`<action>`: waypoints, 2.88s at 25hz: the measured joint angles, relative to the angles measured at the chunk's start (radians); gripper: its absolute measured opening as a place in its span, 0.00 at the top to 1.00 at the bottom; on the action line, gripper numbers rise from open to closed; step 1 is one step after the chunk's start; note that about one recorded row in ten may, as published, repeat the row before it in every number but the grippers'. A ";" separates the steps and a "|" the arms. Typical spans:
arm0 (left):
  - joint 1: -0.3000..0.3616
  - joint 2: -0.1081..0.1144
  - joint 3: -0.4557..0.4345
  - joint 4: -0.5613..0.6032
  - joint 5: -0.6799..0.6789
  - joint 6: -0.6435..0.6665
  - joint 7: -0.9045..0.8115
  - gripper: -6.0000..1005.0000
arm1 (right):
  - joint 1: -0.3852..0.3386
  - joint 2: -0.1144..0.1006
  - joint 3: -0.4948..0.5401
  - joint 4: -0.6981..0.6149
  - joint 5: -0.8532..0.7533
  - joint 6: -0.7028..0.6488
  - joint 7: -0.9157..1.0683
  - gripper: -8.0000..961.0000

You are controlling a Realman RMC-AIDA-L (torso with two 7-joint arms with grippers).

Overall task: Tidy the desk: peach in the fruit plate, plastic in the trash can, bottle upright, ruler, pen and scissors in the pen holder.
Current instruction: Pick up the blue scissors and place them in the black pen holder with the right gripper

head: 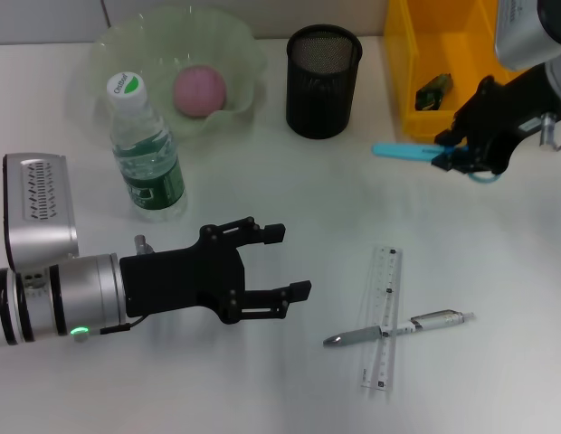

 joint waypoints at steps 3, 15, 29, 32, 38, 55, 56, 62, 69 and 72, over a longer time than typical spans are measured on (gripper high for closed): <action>-0.001 0.000 0.000 0.001 0.000 -0.002 0.000 0.16 | -0.020 0.005 -0.046 -0.090 -0.037 0.002 -0.006 0.75; 0.003 -0.003 -0.008 -0.006 -0.016 -0.004 0.022 0.16 | -0.095 0.012 -0.200 -0.346 -0.137 0.093 -0.121 0.75; 0.014 -0.005 -0.008 -0.014 -0.051 -0.005 0.059 0.16 | -0.233 0.018 -0.437 -0.410 -0.272 0.441 -0.356 0.75; 0.015 -0.005 -0.008 -0.022 -0.066 -0.005 0.075 0.16 | -0.244 0.018 -0.458 -0.414 -0.288 0.489 -0.395 0.75; 0.019 -0.005 -0.008 -0.023 -0.080 -0.006 0.080 0.16 | -0.279 0.018 -0.497 -0.397 -0.291 0.617 -0.509 0.75; 0.040 -0.005 -0.016 -0.023 -0.083 -0.025 0.095 0.16 | -0.388 0.018 -0.632 -0.235 -0.291 1.103 -0.915 0.75; 0.043 -0.005 -0.019 -0.023 -0.083 -0.027 0.101 0.16 | -0.390 0.017 -0.651 -0.218 -0.291 1.138 -0.944 0.75; 0.050 -0.005 -0.022 -0.025 -0.084 -0.038 0.109 0.16 | -0.394 0.015 -0.703 -0.143 -0.290 1.268 -1.024 0.75; 0.052 -0.005 -0.022 -0.046 -0.095 -0.041 0.147 0.16 | -0.397 0.013 -0.750 -0.111 -0.290 1.328 -1.050 0.75; 0.052 -0.005 -0.022 -0.049 -0.096 -0.045 0.153 0.16 | -0.386 0.013 -0.760 -0.102 -0.288 1.329 -1.051 0.75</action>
